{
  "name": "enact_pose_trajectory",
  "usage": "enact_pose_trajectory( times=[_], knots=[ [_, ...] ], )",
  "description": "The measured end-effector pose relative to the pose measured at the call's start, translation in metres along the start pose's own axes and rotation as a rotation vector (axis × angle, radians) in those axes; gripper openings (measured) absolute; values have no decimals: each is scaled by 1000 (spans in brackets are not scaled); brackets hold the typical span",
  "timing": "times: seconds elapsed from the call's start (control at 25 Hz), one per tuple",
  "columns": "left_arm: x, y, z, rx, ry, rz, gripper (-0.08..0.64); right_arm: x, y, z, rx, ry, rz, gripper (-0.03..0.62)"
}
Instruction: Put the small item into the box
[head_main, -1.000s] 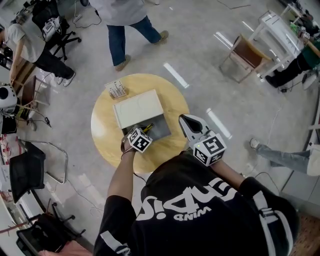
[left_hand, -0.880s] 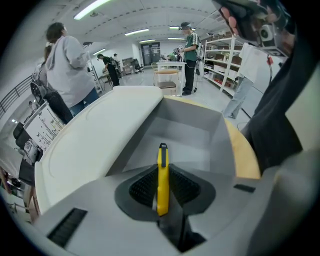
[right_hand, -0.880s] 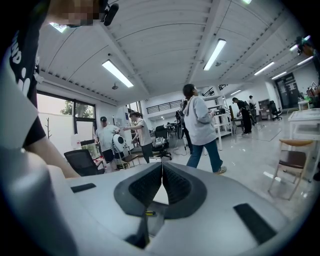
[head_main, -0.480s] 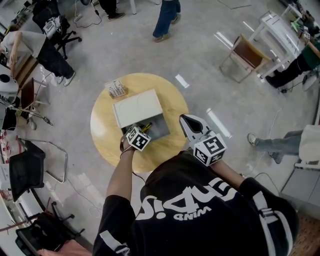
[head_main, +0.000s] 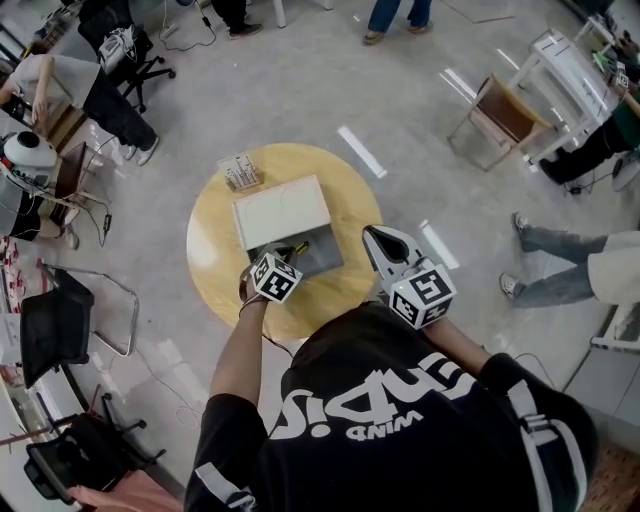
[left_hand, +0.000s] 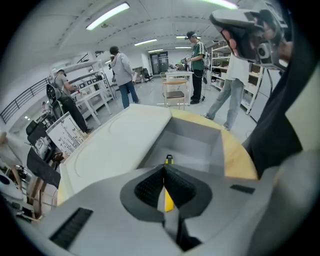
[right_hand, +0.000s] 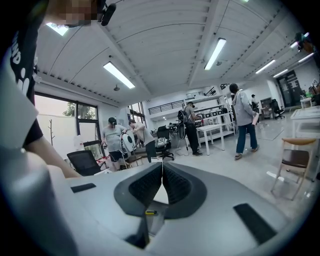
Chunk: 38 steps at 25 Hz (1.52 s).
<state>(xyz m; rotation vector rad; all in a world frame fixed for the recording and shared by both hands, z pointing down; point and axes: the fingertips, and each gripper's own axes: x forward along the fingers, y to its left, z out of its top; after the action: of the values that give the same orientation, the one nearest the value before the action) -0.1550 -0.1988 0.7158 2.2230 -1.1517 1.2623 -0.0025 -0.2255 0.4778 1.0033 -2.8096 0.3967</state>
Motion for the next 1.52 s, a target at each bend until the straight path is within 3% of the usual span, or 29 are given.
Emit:
enact_pose_trajectory(
  times=[0.28,0.48,0.88,1.12,1.52],
  knots=[
    [-40,12,39,-89,-114,68,11,1,-1,3,-3,-5,31,5],
    [-98,25,78,-169,-298,142,11,3,2,5,-7,-11,45,4],
    [-207,15,130,-208,-588,262,11,5,11,8,-28,-15,79,3],
    [-252,12,124,-323,-746,317,11,9,19,15,-38,-21,94,4],
    [-279,14,83,-484,-879,434,11,14,33,16,-48,-37,119,3]
  ],
)
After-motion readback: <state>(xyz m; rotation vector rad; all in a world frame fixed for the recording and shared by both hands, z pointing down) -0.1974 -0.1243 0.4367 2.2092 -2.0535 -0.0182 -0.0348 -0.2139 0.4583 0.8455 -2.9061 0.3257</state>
